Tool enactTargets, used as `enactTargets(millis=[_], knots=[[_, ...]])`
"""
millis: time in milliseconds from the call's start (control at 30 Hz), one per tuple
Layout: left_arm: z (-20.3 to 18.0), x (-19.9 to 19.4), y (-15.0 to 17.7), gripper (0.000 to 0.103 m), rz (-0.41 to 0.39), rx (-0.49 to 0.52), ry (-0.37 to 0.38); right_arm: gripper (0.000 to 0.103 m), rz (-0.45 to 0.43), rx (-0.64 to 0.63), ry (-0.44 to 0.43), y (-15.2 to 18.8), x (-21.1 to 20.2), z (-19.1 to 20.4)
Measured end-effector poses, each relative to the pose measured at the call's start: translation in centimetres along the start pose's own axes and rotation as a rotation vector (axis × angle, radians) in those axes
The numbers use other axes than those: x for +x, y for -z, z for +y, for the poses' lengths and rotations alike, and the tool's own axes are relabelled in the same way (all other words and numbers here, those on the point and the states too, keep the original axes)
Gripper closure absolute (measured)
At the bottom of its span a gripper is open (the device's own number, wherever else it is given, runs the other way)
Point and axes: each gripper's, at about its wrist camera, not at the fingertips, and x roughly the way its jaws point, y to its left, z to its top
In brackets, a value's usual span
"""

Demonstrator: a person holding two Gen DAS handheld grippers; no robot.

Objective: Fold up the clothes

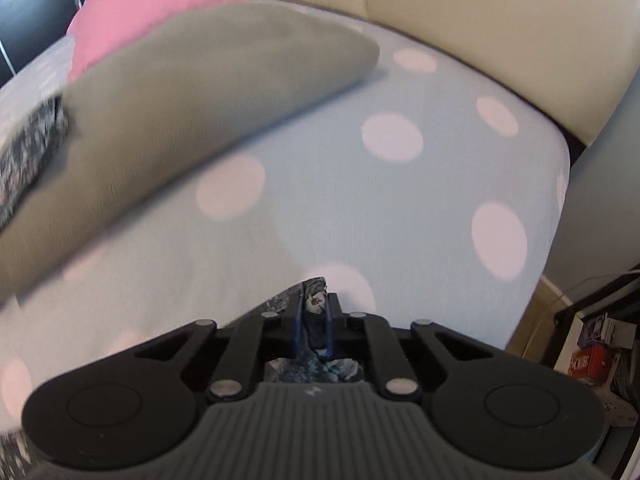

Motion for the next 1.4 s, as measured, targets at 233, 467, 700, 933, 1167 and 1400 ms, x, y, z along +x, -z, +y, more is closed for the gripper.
enactTargets(millis=[233, 467, 700, 933, 1167, 1400], knots=[[2.8, 0.4, -1.4, 0.065, -0.060, -0.065, 0.006, 0.084, -0.003, -0.065, 0.062, -1.1, 0.5, 2.4], [5.9, 0.9, -4.6, 0.065, -0.144, -0.128, -0.029, 0.074, -0.067, -0.110, 0.011, -3.5, -0.9, 6.6], [9.3, 3.3, -8.8, 0.065, -0.194, -0.178, -0.101, 0.073, -0.133, -0.193, -0.121, -6.9, -2.6, 13.8], [11.3, 7.4, -12.5, 0.061, -0.174, -0.133, -0.104, 0.063, -0.177, -0.314, -0.217, -11.6, -2.5, 22.8], [10.8, 10.9, -14.8, 0.060, -0.154, 0.045, -0.082, 0.055, -0.189, -0.527, -0.196, -15.1, 0.3, 30.6], [10.8, 12.6, -15.4, 0.051, -0.142, 0.143, -0.016, 0.051, -0.136, -0.667, -0.150, -15.6, 5.1, 32.6]])
